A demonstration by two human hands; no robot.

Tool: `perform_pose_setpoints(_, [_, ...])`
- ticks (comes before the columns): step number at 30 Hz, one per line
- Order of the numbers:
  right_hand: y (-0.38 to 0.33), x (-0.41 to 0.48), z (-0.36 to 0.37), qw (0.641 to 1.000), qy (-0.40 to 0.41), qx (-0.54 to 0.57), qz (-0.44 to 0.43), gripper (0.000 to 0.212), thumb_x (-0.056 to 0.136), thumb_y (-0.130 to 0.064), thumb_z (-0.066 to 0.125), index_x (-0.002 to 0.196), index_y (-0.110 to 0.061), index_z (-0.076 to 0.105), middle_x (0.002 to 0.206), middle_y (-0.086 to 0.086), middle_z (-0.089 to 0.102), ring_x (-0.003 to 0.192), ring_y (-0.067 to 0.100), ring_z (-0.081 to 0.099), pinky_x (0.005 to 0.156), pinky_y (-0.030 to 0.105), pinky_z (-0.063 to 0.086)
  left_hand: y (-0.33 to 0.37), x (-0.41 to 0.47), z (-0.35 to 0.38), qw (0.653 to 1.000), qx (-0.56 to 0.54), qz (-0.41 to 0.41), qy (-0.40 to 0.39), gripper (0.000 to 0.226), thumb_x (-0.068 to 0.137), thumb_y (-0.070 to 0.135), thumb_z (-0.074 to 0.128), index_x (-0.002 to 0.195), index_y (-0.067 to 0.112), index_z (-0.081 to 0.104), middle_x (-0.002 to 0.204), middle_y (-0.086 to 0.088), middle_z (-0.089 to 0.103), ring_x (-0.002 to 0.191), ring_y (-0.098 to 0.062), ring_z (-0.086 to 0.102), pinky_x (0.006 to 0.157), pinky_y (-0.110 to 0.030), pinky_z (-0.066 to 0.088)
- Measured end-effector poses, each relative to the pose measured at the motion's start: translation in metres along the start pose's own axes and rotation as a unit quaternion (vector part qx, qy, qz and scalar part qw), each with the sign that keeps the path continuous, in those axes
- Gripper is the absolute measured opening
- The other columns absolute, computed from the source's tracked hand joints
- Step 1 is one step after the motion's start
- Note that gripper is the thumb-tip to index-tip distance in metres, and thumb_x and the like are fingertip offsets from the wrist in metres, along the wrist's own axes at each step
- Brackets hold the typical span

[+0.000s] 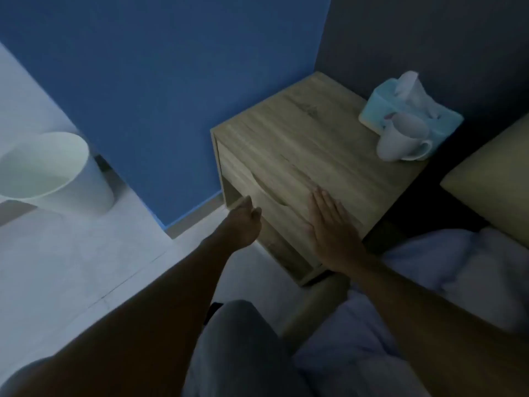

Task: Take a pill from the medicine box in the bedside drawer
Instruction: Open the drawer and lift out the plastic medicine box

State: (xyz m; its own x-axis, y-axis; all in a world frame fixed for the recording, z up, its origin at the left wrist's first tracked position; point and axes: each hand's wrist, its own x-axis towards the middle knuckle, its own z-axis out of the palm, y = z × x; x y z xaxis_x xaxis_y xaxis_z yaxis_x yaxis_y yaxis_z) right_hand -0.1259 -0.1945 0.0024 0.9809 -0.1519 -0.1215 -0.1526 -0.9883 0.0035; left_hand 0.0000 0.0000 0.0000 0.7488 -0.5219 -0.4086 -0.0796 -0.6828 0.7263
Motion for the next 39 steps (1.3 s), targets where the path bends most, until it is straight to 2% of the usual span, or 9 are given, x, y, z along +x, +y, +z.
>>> perform_pose_setpoints(8, [0.005,0.006,0.022,0.996,0.091,-0.022,-0.001,0.065,0.101,-0.038,0.018,0.156,-0.003,0.020,0.164,0.015,0.021,0.153,0.027,0.019,0.122,0.046,0.023,0.007,0.060,0.051,0.979,-0.171,0.008,0.108,0.083,0.100,0.033,0.042,0.153,0.013,-0.019,0.163,-0.005,-0.020,0.150,-0.019,-0.015,0.118,-0.030,-0.002])
perform_pose_setpoints(12, [0.006,0.004,0.025,0.994,0.110,-0.008,-0.012,0.061,0.104,-0.037,0.021,0.156,-0.004,0.022,0.164,0.013,0.021,0.153,0.024,0.018,0.123,0.045,0.021,0.016,0.068,0.061,0.949,-0.295,0.025,0.109,0.092,0.096,0.031,0.049,0.151,0.016,-0.023,0.164,-0.010,0.006,0.151,-0.027,0.014,0.121,-0.049,0.020])
perform_pose_setpoints(16, [0.008,0.005,0.026,0.993,0.115,0.016,-0.010,0.059,0.105,-0.035,0.021,0.155,-0.005,0.025,0.164,0.012,0.023,0.153,0.022,0.018,0.123,0.043,0.020,0.016,0.067,0.057,0.944,-0.313,0.019,0.100,0.095,0.095,0.025,0.054,0.150,0.014,-0.023,0.159,-0.011,0.025,0.144,-0.027,0.032,0.115,-0.050,0.034])
perform_pose_setpoints(21, [0.007,0.006,0.022,0.993,0.115,0.029,-0.007,0.058,0.105,-0.034,0.022,0.154,-0.004,0.027,0.163,0.012,0.025,0.153,0.022,0.019,0.123,0.044,0.020,0.014,0.058,0.051,0.950,-0.295,-0.001,0.103,0.091,0.097,0.021,0.050,0.150,0.008,-0.023,0.160,-0.014,0.021,0.147,-0.029,0.026,0.118,-0.049,0.030])
perform_pose_setpoints(25, [0.006,0.006,0.021,0.994,0.108,0.023,-0.006,0.059,0.105,-0.034,0.019,0.155,-0.004,0.023,0.164,0.012,0.021,0.153,0.022,0.018,0.124,0.043,0.020,-0.012,0.040,0.044,0.948,-0.306,0.003,0.092,0.085,0.097,0.020,0.051,0.152,0.017,-0.013,0.151,-0.006,0.034,0.136,-0.024,0.038,0.112,-0.048,0.038])
perform_pose_setpoints(29, [0.006,0.006,0.020,0.995,0.094,0.021,-0.008,0.060,0.104,-0.036,0.016,0.156,-0.005,0.020,0.165,0.011,0.018,0.154,0.021,0.015,0.124,0.043,0.018,-0.039,0.019,0.035,0.946,-0.312,0.006,0.081,0.084,0.097,0.021,0.050,0.152,0.027,-0.014,0.144,0.003,0.036,0.126,-0.013,0.043,0.102,-0.032,0.046])
perform_pose_setpoints(32, [0.006,0.006,0.022,0.995,0.099,0.017,-0.012,0.060,0.104,-0.035,0.018,0.156,-0.005,0.022,0.164,0.012,0.021,0.153,0.023,0.019,0.124,0.044,0.019,-0.058,0.002,0.027,0.951,-0.301,-0.001,0.075,0.083,0.098,0.024,0.050,0.152,0.030,-0.014,0.137,0.011,0.037,0.110,-0.005,0.052,0.082,-0.012,0.049])
perform_pose_setpoints(36, [0.005,0.005,0.020,0.995,0.102,0.021,-0.010,0.059,0.103,-0.033,0.022,0.154,-0.003,0.025,0.163,0.015,0.025,0.150,0.027,0.026,0.121,0.047,0.024,-0.074,-0.021,0.016,0.958,-0.278,-0.015,0.077,0.082,0.098,0.029,0.049,0.153,0.029,-0.012,0.157,0.003,0.025,0.132,-0.012,0.036,0.103,-0.030,0.036])
perform_pose_setpoints(39, [0.004,0.004,0.018,0.994,0.101,0.027,-0.008,0.059,0.103,-0.033,0.023,0.153,-0.001,0.028,0.161,0.017,0.029,0.149,0.030,0.029,0.121,0.047,0.025,-0.087,-0.032,0.011,0.961,-0.265,-0.030,0.075,0.082,0.097,0.035,0.050,0.153,0.029,-0.010,0.161,0.003,0.020,0.141,-0.017,0.029,0.103,-0.030,0.033])
